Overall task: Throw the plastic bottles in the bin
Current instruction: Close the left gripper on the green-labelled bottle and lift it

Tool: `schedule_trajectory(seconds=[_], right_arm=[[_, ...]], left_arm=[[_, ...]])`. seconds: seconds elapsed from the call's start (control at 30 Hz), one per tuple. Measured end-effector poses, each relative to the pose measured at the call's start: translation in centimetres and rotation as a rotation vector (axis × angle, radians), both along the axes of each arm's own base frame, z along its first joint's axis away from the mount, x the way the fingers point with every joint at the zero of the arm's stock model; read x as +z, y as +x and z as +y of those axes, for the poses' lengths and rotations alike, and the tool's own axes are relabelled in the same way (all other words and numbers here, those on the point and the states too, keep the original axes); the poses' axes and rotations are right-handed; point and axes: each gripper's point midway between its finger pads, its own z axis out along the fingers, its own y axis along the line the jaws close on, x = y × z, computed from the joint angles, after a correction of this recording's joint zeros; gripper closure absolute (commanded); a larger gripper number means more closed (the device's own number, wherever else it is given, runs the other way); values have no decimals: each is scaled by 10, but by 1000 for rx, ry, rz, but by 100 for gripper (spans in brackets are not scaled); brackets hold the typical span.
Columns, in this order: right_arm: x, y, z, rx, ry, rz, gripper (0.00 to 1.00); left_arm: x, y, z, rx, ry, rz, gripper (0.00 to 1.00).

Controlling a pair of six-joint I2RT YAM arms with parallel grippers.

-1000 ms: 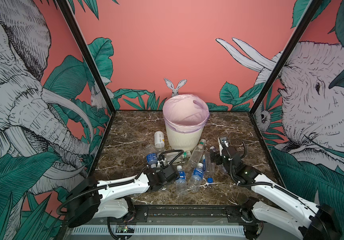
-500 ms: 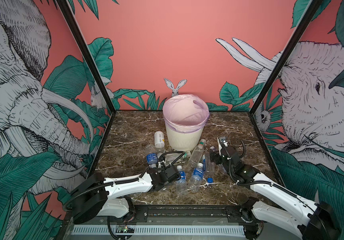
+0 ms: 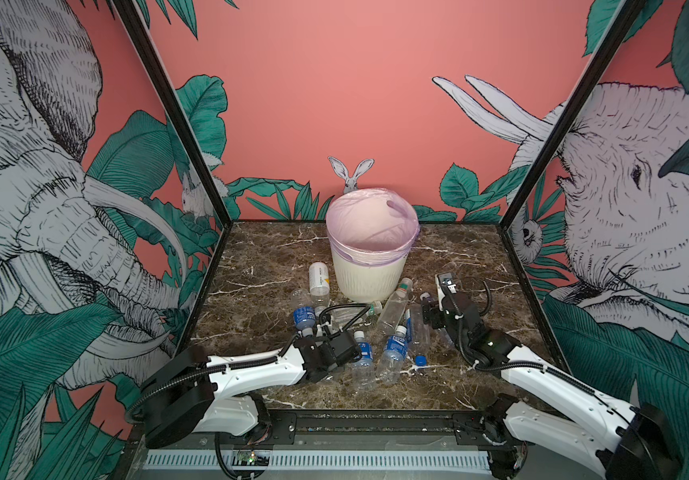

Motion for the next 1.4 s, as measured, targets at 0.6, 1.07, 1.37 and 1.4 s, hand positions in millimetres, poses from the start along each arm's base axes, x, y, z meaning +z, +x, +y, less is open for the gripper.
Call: schedule_trajectory(seconds=[0.6,1.07,1.37,1.4], right_arm=[[-1,0,0,-5,0,2,13],[-19,4,3,-6,-33,48,13],[-25,5,3,-6,-45,63,13],[-25,5,3,-6,-45,63,13]], left_arm=[[62,-11,6,-141,-97,-191,47],[135,-10,29,-308,-235,-502,47],[201,-11,40,-387,-262,-690,50],[209,-12,42,-390,-268,-710,50]])
